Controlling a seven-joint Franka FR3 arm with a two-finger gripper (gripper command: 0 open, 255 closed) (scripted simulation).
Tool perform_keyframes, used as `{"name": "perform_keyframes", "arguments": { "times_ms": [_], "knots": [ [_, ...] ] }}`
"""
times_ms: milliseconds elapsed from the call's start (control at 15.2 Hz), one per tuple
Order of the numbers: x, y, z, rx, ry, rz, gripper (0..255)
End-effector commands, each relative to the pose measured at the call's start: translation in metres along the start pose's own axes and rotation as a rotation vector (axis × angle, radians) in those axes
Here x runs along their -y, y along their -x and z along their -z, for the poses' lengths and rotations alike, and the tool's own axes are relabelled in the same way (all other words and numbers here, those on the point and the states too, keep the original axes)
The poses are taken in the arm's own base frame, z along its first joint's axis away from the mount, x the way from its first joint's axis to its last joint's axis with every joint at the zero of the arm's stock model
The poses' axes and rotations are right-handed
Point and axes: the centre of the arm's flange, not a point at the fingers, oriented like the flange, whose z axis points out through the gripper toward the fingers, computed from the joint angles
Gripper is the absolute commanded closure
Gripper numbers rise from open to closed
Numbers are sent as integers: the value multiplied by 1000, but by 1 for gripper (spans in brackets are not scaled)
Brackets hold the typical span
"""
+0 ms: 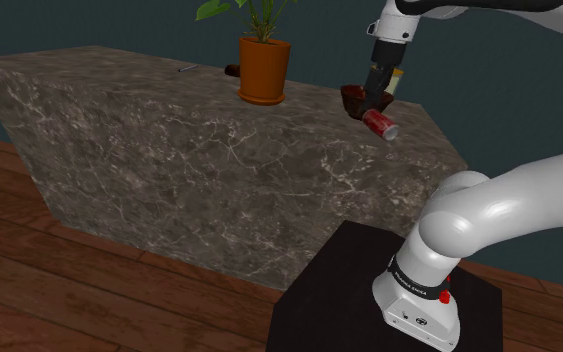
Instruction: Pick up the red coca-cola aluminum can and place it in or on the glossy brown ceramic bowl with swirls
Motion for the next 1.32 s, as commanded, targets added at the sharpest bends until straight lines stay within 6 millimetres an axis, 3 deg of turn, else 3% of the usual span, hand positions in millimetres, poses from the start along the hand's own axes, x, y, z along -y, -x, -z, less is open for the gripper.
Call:
{"name": "perform_keyframes", "arguments": {
  "times_ms": [0,66,594,660,1254],
  "knots": [
    [-1,1,-11,0,0,0,0],
    [-1,1,-19,0,0,0,0],
    [-1,1,-19,0,0,0,0],
    [-1,1,-19,0,0,0,255],
    [-1,1,-19,0,0,0,255]
  ]
}}
